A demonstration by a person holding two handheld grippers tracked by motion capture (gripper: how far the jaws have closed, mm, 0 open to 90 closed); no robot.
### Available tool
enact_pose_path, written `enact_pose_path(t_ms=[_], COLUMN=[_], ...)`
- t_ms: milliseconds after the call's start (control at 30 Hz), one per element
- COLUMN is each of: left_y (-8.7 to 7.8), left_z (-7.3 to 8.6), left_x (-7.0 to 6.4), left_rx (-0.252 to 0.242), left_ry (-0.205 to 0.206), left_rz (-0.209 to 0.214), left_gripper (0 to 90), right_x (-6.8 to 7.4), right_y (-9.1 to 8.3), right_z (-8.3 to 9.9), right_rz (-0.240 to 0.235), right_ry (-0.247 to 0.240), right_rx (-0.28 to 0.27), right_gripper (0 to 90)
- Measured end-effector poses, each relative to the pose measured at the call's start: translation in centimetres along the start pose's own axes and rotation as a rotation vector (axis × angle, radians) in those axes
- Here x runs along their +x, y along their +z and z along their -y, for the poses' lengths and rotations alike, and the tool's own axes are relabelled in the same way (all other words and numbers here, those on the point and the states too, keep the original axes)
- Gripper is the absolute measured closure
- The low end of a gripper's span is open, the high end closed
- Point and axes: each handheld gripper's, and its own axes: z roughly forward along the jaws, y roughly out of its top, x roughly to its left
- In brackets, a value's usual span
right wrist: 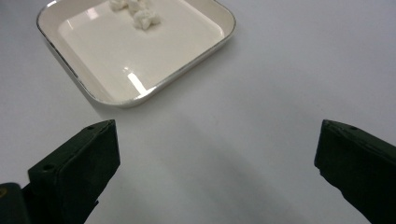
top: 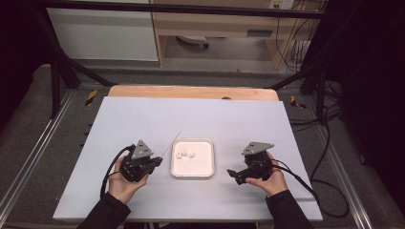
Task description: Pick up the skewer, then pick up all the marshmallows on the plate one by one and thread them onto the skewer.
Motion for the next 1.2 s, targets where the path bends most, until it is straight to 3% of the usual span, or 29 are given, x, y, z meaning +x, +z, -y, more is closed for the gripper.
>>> enact_pose_path(t_ms=[333,500,967,1200], left_y=[-0.7,-0.8,-0.8,-0.6], left_z=[2.0,2.6,2.8,2.8], left_x=[1.0,1.3,1.2,1.3], left_rx=[-0.068,-0.075,-0.096,-0.097], left_ry=[-0.050,-0.067,-0.064,-0.071], left_rz=[-0.003,0.003,0.007,0.018], left_gripper=[89.0,89.0,89.0,89.0], right_x=[0.8,1.3,3.0,3.7], right_y=[1.3,2.4,6.4,8.5], right_z=[-1.7,-3.1,-7.0,-8.2], right_rz=[-0.016,-0.020,-0.043,-0.062], right_ry=[0.028,0.034,0.029,0.022], right_rx=[-0.004,-0.006,0.001,0.023], right_gripper=[0.7,0.8,1.4,6.6])
